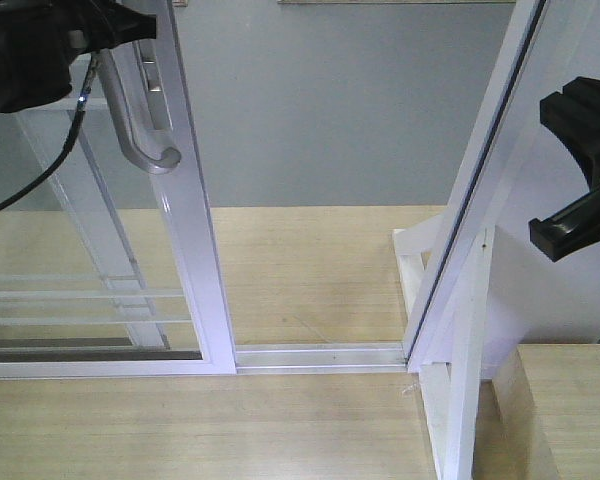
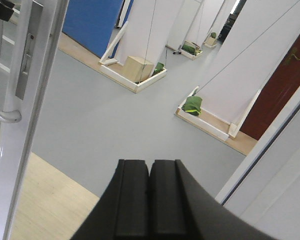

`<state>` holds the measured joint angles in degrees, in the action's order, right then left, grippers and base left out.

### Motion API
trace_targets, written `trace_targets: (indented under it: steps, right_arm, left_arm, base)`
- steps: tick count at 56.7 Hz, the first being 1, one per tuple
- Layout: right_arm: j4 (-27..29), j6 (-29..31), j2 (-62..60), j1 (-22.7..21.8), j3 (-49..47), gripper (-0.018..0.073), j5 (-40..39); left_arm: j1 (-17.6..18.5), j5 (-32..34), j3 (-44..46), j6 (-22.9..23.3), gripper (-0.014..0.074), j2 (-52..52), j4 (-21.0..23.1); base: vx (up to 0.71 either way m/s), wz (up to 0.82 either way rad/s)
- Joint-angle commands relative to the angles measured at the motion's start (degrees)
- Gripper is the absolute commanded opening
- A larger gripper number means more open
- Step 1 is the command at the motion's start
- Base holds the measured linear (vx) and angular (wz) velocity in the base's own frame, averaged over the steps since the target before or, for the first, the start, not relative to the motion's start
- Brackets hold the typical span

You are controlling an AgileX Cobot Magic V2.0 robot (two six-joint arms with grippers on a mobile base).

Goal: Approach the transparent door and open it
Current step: 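Slide the door farther open with the left gripper, away from the right arm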

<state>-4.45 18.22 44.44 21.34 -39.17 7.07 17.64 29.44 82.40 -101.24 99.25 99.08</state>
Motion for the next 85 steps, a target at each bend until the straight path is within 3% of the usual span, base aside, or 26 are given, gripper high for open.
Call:
trace_targets:
  steps: [1, 15, 23, 26, 33, 41, 49, 60, 65, 73, 85]
  right_arm:
    - [-0.52, 0.54, -0.35, -0.31, -1.64, -0.0006, -4.74]
    - [-0.27, 0.48, -0.35, -0.31, -1.64, -0.0006, -4.74]
    - [-0.27, 0.48, -0.35, -0.31, -1.64, -0.0006, -4.74]
    - [-0.27, 0.34, -0.35, -0.31, -1.64, -0.0006, -4.76]
    - [-0.14, -1.09, -0.35, -0.31, -1.64, -0.0006, -4.76]
    - [0.24, -1.63, -0.35, -0.31, -1.64, -0.0006, -4.49]
    - [2.13, -4.43, -0.35, -0.31, -1.8, -0.0006, -0.93]
    - [4.87, -5.57, -2.48, -0.31, -1.8, -0.0006, 4.45]
    - [4.87, -5.57, -5.74, -0.31, -1.8, -0.0006, 6.13]
    - [4.87, -5.7, -11.66, -0.31, -1.8, -0.0004, 11.04]
    - [4.87, -5.71, -19.55, -0.31, -1.8, -0.0004, 19.88]
  left_arm:
    - [-1.38, 4.52, 3.07, -3.22, -0.0006, -8.1, -5.3]
    - [-4.12, 4.85, 3.07, -8.74, -0.0006, -10.02, -2.89]
    - [-4.56, 5.46, 3.07, -13.93, -0.0006, -11.76, 3.32]
    - [-4.49, 4.93, 1.87, -15.97, -0.0006, -13.22, 3.8]
    - [-3.41, -3.99, -5.38, -17.0, -0.0006, -19.93, 3.8]
    - [-3.2, -19.85, -17.55, -16.36, -0.0006, -29.7, 3.8]
    - [-3.2, -35.53, -29.63, -8.03, -0.0006, -39.88, 3.57]
    - [-3.2, -44.31, -40.33, 5.77, -0.0003, -49.01, 1.58]
    - [-3.2, -46.36, -44.51, 10.46, -0.0001, -52.85, -4.13]
    - [-3.2, -48.04, -50.28, 21.61, 0.0, -58.89, -15.55]
    - [-3.2, -51.72, -54.07, 34.49, 0.0, -66.03, -31.8]
  base:
    - [0.0, 0.0]
    - [0.0, 0.0]
    - [0.0, 0.0]
    - [0.0, 0.0]
    - [0.0, 0.0]
    - [0.0, 0.0]
    - [0.0, 0.0]
    - [0.0, 0.0]
    - [0.0, 0.0]
    - [0.0, 0.0]
    - [0.0, 0.0]
